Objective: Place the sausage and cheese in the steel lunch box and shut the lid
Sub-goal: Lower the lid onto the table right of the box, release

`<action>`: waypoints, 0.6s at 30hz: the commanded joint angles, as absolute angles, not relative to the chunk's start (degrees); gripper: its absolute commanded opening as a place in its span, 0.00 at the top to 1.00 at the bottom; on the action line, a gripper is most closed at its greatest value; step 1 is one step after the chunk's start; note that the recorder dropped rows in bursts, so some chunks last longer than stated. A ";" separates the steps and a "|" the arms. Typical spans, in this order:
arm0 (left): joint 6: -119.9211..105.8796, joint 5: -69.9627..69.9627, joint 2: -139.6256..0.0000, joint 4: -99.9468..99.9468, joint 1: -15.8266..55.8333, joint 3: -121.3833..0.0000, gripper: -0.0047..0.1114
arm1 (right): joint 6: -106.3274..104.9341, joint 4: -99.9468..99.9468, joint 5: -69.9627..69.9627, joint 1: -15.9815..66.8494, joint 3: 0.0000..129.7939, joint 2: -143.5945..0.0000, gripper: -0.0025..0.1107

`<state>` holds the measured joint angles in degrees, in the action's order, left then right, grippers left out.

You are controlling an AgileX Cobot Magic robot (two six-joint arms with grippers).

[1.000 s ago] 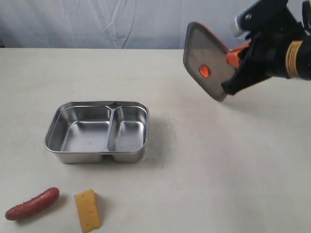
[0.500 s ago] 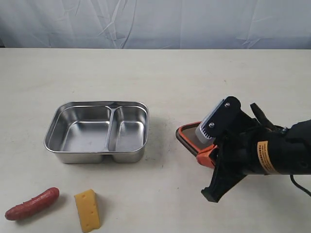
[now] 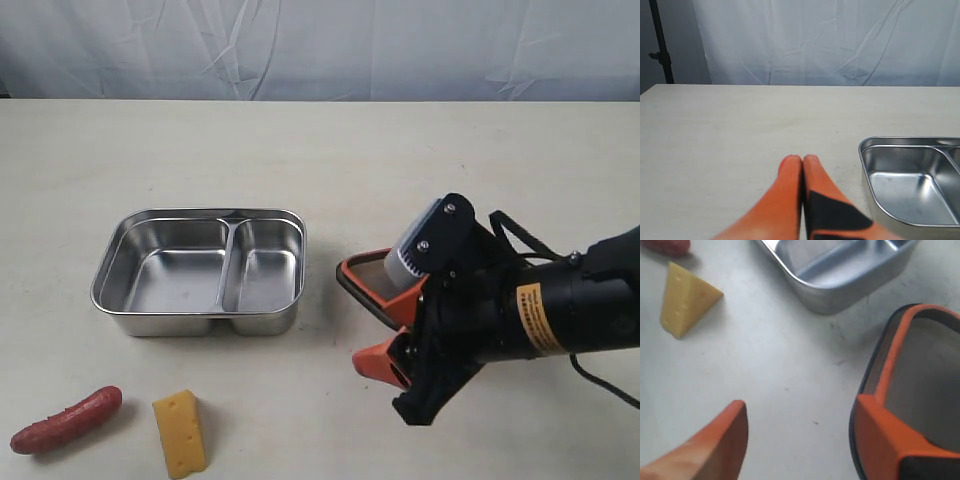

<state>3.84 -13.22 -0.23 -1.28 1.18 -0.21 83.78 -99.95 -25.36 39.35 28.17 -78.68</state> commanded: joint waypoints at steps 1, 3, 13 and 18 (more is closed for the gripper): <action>3.86 -12.89 0.00 -0.79 1.54 0.00 0.96 | 90.29 -99.95 -26.64 39.44 31.03 -78.49 0.45; 3.86 -12.89 0.00 -0.79 1.54 0.00 0.96 | 90.06 -99.95 -25.98 39.44 31.17 -78.63 0.45; 3.86 -12.89 0.00 -0.79 1.54 0.00 0.96 | 87.26 -99.95 -20.44 39.44 31.17 -83.22 0.45; 3.86 -12.89 0.00 -0.79 1.54 0.00 0.96 | 87.13 -99.95 -18.10 39.44 32.29 -81.35 0.46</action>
